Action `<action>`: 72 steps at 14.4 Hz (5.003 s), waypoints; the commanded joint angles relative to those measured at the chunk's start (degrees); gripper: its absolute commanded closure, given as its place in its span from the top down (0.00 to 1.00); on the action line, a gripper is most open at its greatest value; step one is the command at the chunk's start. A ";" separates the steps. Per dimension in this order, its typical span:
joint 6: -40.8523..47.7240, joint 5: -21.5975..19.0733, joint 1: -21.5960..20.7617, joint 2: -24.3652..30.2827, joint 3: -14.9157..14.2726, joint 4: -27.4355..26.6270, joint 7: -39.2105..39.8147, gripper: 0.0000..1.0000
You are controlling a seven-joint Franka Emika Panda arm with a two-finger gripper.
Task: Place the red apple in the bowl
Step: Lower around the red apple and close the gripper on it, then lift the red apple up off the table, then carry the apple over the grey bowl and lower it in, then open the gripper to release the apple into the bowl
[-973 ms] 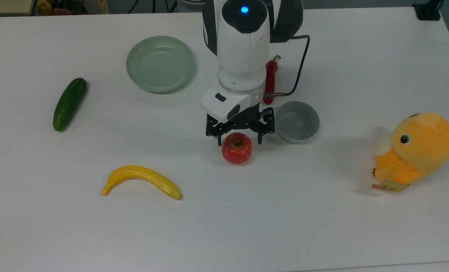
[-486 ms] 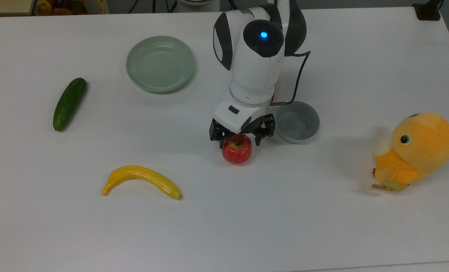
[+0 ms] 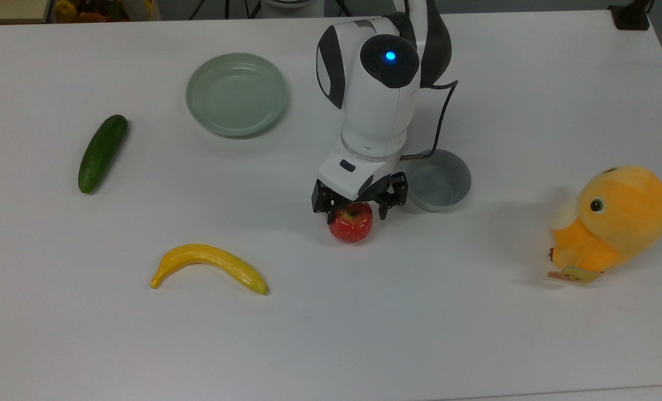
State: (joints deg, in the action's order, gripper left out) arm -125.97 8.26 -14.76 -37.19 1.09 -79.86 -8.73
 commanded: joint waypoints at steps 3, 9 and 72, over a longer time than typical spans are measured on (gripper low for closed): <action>-1.91 3.69 -0.10 -0.08 0.14 -1.88 -0.67 0.71; -1.47 4.22 -0.19 0.10 0.32 -2.06 -0.50 0.14; -16.06 4.05 -9.85 12.32 1.81 -20.95 -18.69 0.65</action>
State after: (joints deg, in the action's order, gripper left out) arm -140.80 10.92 -24.33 -24.29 3.07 -101.42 -26.25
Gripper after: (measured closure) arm 0.220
